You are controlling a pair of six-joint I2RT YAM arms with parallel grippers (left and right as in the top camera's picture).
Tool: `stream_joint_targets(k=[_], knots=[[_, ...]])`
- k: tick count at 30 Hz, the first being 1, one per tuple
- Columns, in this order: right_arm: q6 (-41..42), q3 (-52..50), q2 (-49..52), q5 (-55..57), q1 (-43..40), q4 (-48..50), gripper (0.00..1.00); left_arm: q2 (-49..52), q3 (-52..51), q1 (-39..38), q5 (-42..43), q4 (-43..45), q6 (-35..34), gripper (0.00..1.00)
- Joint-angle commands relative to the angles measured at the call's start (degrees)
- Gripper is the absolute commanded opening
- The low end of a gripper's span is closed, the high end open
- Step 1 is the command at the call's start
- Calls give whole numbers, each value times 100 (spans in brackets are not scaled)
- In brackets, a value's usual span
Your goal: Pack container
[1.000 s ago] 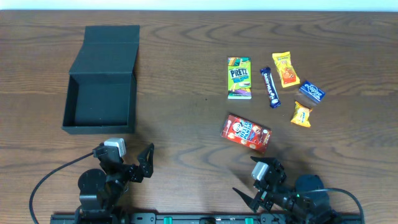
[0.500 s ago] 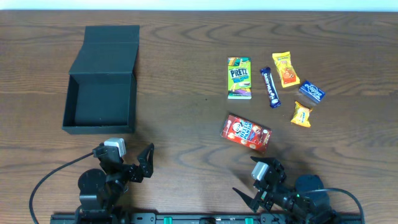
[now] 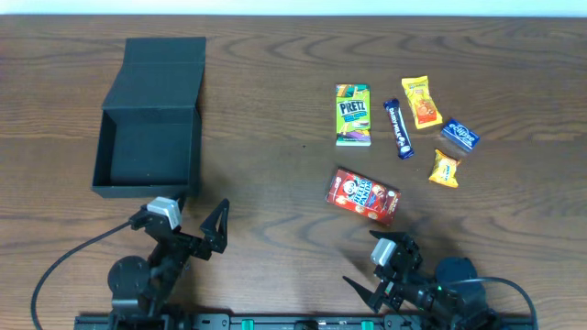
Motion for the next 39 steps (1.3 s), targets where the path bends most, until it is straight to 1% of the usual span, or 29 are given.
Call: stream_joint_targets(k=[1,3,5,11,13,17,24,27,30,37,38,39], knots=[[-7,-31,-46,-61,-74,13,99,304,190,-22,-140,70,199,95],[-9,-31,-46,-61,-74,13,99,678,459,-22,-343,70,498,95],[-7,-31,-46,-61,-74,13,99,1364,944,-22,-695,68,796,95],[-7,-31,-46,-61,-74,13,99,3128,1923,-22,-1147,66,1355,95],[-7,-31,-46,-61,-74,13,99,3950,2291,-24,-1331,46,1388,95],[-7,-31,-46,-61,-74,13,99,5351,2898,-22,-1375,-90,1602,95],[-7,-31,-46,-61,-74,13,99,7617,3792,-22,-1707,-160,1615,95],[-9,-31,-46,-61,-74,13,99,8129,3838,-22,-1709,103,1613,95],[-7,-31,-46,-61,-74,13,99,8456,3838,-22,-1655,131,1613,95],[-9,-31,-46,-61,-74,13,99,8758,3836,-22,-1781,269,1591,95],[-7,-31,-46,-61,-74,13,99,8758,3836,-20,-1779,267,1591,98],[-9,-31,-46,-61,-74,13,99,8758,3836,-22,-1779,267,1591,90]])
